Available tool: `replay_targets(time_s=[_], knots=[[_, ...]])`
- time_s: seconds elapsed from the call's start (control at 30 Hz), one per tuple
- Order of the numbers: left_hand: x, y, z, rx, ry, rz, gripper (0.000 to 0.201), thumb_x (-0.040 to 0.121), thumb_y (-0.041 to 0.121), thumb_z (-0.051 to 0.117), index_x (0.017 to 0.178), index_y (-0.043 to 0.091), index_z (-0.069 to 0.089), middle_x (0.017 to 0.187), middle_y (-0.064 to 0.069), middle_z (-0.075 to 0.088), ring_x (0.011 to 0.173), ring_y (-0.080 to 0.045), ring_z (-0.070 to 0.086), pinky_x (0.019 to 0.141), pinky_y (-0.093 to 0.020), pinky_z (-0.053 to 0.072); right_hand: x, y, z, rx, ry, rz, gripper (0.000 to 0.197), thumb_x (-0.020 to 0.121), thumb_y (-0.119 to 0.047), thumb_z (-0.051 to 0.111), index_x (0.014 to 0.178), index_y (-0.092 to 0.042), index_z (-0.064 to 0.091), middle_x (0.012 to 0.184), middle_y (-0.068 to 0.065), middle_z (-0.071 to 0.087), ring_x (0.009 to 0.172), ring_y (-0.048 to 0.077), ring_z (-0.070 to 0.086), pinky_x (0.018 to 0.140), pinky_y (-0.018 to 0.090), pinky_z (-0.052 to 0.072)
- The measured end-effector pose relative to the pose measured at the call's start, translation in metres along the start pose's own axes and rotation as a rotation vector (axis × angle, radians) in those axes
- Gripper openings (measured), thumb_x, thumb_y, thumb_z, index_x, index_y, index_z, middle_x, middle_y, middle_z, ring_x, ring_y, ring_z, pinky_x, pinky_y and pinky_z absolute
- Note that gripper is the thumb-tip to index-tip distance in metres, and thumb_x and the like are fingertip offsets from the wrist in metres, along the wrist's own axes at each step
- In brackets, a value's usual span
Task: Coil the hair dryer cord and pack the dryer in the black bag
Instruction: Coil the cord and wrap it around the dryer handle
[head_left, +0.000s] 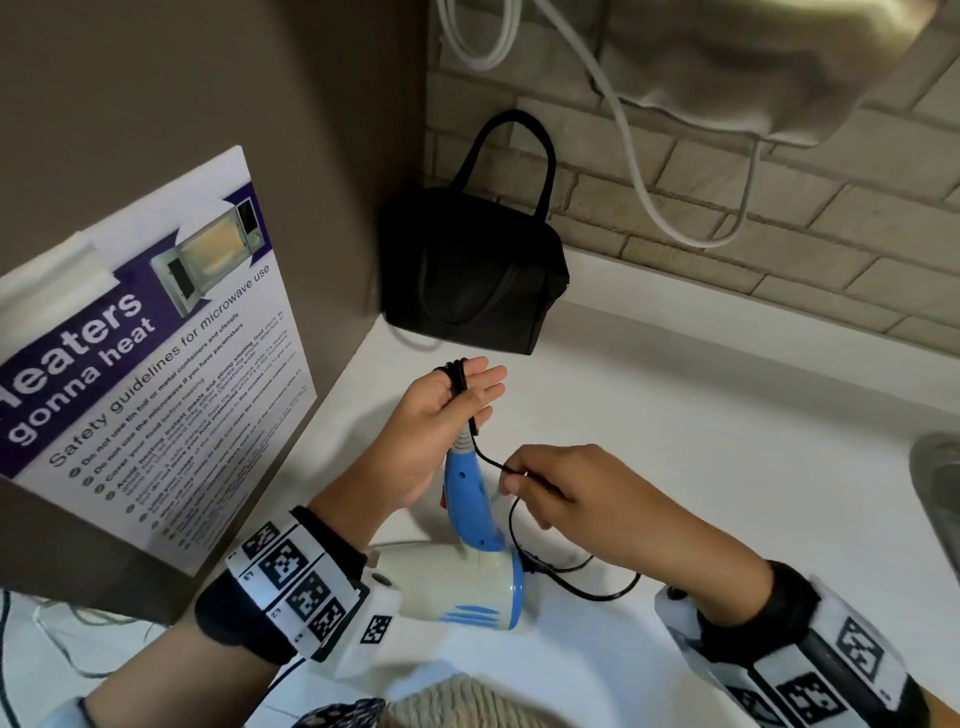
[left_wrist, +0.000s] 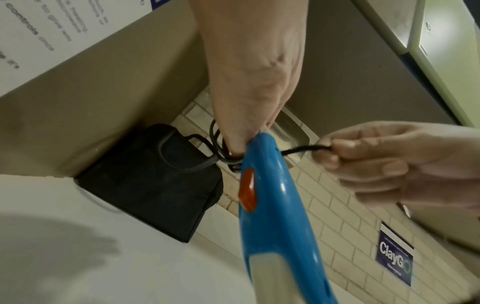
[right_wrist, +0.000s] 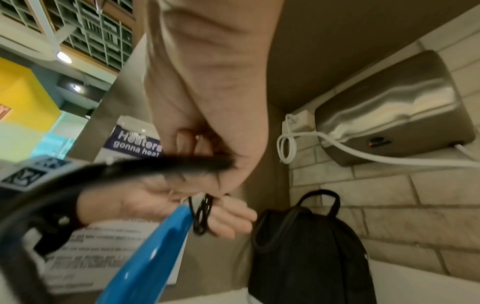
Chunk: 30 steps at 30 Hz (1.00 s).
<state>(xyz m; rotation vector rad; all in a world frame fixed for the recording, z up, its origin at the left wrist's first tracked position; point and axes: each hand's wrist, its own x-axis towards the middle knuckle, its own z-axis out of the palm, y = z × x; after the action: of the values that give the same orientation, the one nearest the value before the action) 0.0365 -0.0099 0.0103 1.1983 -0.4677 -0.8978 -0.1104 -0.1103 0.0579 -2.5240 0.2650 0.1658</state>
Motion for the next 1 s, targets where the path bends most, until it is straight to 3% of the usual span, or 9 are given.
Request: replay_targets(time_s=[0.13, 0.23, 0.43, 0.53, 0.63, 0.7, 0.77, 0.9, 1.0], knots=[[-0.001, 0.006, -0.003, -0.01, -0.035, -0.036, 0.036, 0.1, 0.008, 0.042, 0.136, 0.005, 0.042, 0.132, -0.007, 0.059, 0.118, -0.02, 0.061, 0.104, -0.034, 0.045, -0.01, -0.023, -0.033, 0.06, 0.071, -0.1, 0.015, 0.098, -0.021, 0.048, 0.091, -0.021, 0.062, 0.057, -0.016, 0.049, 0.058, 0.003, 0.05, 0.058, 0.012, 0.035], [-0.005, 0.009, 0.004, 0.119, -0.102, -0.066, 0.034, 0.102, 0.015, 0.039, 0.133, 0.001, 0.044, 0.117, -0.001, 0.062, 0.102, -0.016, 0.068, 0.086, -0.022, 0.052, -0.006, -0.034, -0.053, 0.12, 0.113, -0.132, 0.018, 0.098, -0.019, 0.048, 0.085, -0.024, 0.059, 0.056, -0.013, 0.047, 0.056, 0.003, 0.047, 0.056, 0.01, 0.035], [-0.014, 0.01, 0.011, 0.19, -0.247, -0.104, 0.033, 0.105, 0.015, 0.027, 0.127, 0.005, 0.049, 0.106, -0.009, 0.074, 0.09, -0.035, 0.07, 0.098, -0.045, 0.049, 0.01, -0.033, -0.076, 0.239, 0.064, -0.079, 0.022, 0.099, -0.025, 0.047, 0.085, -0.019, 0.062, 0.058, -0.012, 0.048, 0.046, 0.004, 0.04, 0.045, 0.019, 0.036], [-0.02, 0.01, 0.009, 0.134, -0.308, -0.117, 0.036, 0.104, 0.021, 0.027, 0.131, 0.004, 0.045, 0.104, -0.017, 0.073, 0.071, -0.026, 0.068, 0.097, -0.041, 0.05, 0.025, -0.02, -0.082, 0.149, 0.149, -0.078, 0.021, 0.098, -0.025, 0.048, 0.087, -0.018, 0.064, 0.061, -0.008, 0.046, 0.047, 0.003, 0.042, 0.046, 0.018, 0.036], [-0.027, 0.011, 0.008, 0.097, -0.334, -0.103, 0.053, 0.097, 0.041, 0.026, 0.128, 0.004, 0.048, 0.091, -0.016, 0.075, 0.053, -0.015, 0.057, 0.083, -0.032, 0.053, 0.039, -0.004, -0.082, 0.07, 0.222, -0.048, 0.02, 0.096, -0.027, 0.052, 0.085, -0.018, 0.066, 0.058, -0.01, 0.046, 0.049, -0.001, 0.045, 0.047, 0.011, 0.034], [-0.028, 0.011, 0.007, 0.102, -0.35, -0.086, 0.052, 0.099, 0.044, 0.028, 0.126, 0.007, 0.052, 0.083, -0.015, 0.074, 0.047, -0.012, 0.051, 0.083, -0.041, 0.051, 0.05, 0.008, -0.076, 0.022, 0.261, -0.032, 0.021, 0.095, -0.029, 0.055, 0.082, -0.016, 0.066, 0.055, -0.012, 0.051, 0.051, -0.002, 0.048, 0.049, 0.01, 0.037], [-0.031, 0.012, 0.007, 0.088, -0.397, -0.091, 0.048, 0.101, 0.04, 0.029, 0.126, 0.008, 0.055, 0.074, -0.013, 0.071, 0.043, -0.011, 0.045, 0.094, -0.062, 0.043, 0.063, 0.026, -0.066, -0.041, 0.313, -0.013, 0.026, 0.095, -0.032, 0.053, 0.079, -0.016, 0.064, 0.064, -0.008, 0.057, 0.054, 0.003, 0.049, 0.053, 0.014, 0.037], [-0.039, 0.019, 0.014, 0.122, -0.457, -0.093, 0.047, 0.101, 0.03, 0.031, 0.124, -0.005, 0.053, 0.055, 0.003, 0.06, 0.04, -0.007, 0.04, 0.102, -0.058, 0.042, 0.076, 0.06, -0.04, -0.09, 0.334, 0.034, 0.029, 0.098, -0.034, 0.046, 0.075, -0.022, 0.059, 0.075, -0.004, 0.063, 0.072, 0.015, 0.058, 0.068, 0.029, 0.041], [-0.039, 0.022, 0.017, 0.116, -0.444, -0.078, 0.053, 0.104, 0.025, 0.03, 0.099, -0.026, 0.048, 0.046, 0.001, 0.048, 0.047, -0.007, 0.05, 0.101, -0.063, 0.039, 0.071, 0.062, -0.01, -0.052, 0.285, -0.019, 0.028, 0.098, -0.03, 0.046, 0.071, -0.024, 0.05, 0.066, -0.014, 0.054, 0.065, 0.013, 0.052, 0.065, 0.032, 0.042]])
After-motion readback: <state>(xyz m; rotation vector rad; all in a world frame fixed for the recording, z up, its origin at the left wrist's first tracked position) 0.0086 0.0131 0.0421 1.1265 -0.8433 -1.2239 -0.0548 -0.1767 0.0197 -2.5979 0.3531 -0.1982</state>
